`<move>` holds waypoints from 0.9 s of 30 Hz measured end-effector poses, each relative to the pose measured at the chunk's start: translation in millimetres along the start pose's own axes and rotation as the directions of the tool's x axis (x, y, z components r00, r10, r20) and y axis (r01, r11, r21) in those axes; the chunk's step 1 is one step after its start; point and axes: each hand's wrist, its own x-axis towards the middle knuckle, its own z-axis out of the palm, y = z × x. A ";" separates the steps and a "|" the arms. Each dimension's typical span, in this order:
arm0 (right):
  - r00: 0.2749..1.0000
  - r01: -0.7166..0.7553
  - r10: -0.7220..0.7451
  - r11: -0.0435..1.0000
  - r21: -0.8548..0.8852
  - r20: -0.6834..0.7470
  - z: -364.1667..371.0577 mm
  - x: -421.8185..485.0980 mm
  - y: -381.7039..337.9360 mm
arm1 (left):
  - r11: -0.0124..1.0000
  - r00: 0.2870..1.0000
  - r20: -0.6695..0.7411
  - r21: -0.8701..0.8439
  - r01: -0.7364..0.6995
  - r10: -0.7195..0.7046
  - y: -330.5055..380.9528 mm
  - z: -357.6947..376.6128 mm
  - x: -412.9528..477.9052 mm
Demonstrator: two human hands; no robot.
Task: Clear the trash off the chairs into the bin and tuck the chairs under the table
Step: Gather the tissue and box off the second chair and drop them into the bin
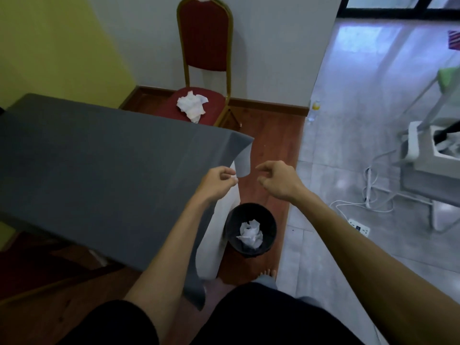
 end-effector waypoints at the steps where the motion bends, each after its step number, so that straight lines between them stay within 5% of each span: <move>1: 1.000 -0.006 0.006 1.000 0.000 0.003 -7.9 12.0 4.5 | 1.000 1.000 -0.003 -0.005 0.003 -0.003 9.3 2.1 8.5; 20: 0.924 0.291 -0.263 0.955 -0.064 0.278 -94.7 255.1 151.0 | 0.975 0.918 -0.372 -0.212 0.060 -0.137 49.4 117.3 217.0; 27: 0.896 0.328 -0.283 0.941 -0.082 0.342 -137.4 323.1 187.2 | 0.969 0.908 -0.379 -0.230 0.095 -0.178 97.6 162.3 263.0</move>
